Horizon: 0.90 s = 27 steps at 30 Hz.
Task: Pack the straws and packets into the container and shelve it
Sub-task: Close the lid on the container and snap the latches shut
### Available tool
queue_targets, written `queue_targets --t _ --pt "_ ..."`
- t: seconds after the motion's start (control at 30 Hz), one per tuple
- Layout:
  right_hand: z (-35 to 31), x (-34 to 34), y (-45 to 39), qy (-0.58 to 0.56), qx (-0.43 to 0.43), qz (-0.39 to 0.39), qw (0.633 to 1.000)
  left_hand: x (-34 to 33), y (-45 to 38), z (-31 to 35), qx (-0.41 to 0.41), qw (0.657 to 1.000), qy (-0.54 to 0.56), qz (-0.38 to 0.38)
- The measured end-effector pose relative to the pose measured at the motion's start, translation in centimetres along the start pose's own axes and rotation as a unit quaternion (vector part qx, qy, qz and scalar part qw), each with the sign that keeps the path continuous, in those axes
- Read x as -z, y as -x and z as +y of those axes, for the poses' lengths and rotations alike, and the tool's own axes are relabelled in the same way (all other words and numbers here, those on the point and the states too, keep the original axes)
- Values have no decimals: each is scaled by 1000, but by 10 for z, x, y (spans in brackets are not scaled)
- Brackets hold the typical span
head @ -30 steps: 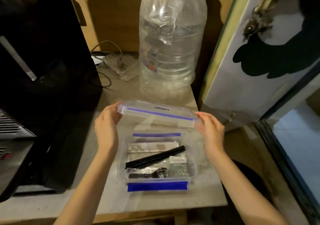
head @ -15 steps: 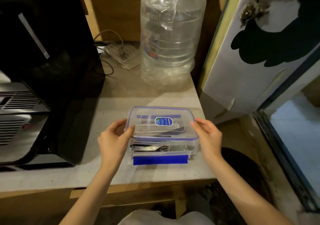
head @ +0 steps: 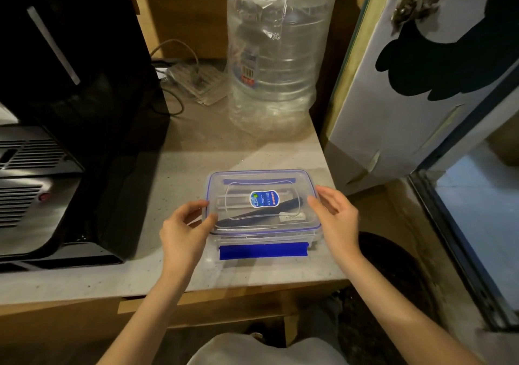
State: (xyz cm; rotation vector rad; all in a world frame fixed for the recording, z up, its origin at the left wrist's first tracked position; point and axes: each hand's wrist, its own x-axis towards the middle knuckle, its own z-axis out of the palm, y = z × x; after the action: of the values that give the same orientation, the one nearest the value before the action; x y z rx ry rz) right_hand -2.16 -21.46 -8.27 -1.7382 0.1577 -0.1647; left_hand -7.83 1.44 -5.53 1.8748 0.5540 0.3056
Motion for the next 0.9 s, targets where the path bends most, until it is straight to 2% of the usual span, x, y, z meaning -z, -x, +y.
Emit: queue_targets --t 0.1,0.2,0.4,0.5,0.57,0.6,0.67,0.73,0.77,0.83,0.9 --pt "1 1 1 -2 -5 -6 1000 4 -5 -4 38 997 49 -39" --pt "4 2 2 -4 -7 -20 1000 8 -7 -8 32 996 52 -64" --pt "1 -2 -5 -7 -12 -26 1000 0 -8 -7 43 996 66 -42" --pt "-2 -7 -12 28 -5 -34 999 0 -10 -7 14 998 34 -41" --pt "-7 -8 -18 61 15 -52 997 0 -12 -7 -41 997 -58 -39" --pt "-10 -8 -20 92 35 -64 993 1 -13 -4 -89 986 -134 -32" --pt "-15 -7 -22 218 116 -77 966 0 -14 -1 -229 938 -257 -38" --pt "-19 -7 -17 318 242 -103 911 -2 -16 -4 -364 873 -311 -88" --pt "-20 -7 -12 333 298 -136 884 -1 -17 -5 -406 845 -327 -119" --pt "-19 -7 -1 349 353 -212 841 -1 -15 -7 -428 809 -364 -172" --pt "-15 -8 7 400 385 -253 792 -2 -13 -8 -412 796 -399 -195"
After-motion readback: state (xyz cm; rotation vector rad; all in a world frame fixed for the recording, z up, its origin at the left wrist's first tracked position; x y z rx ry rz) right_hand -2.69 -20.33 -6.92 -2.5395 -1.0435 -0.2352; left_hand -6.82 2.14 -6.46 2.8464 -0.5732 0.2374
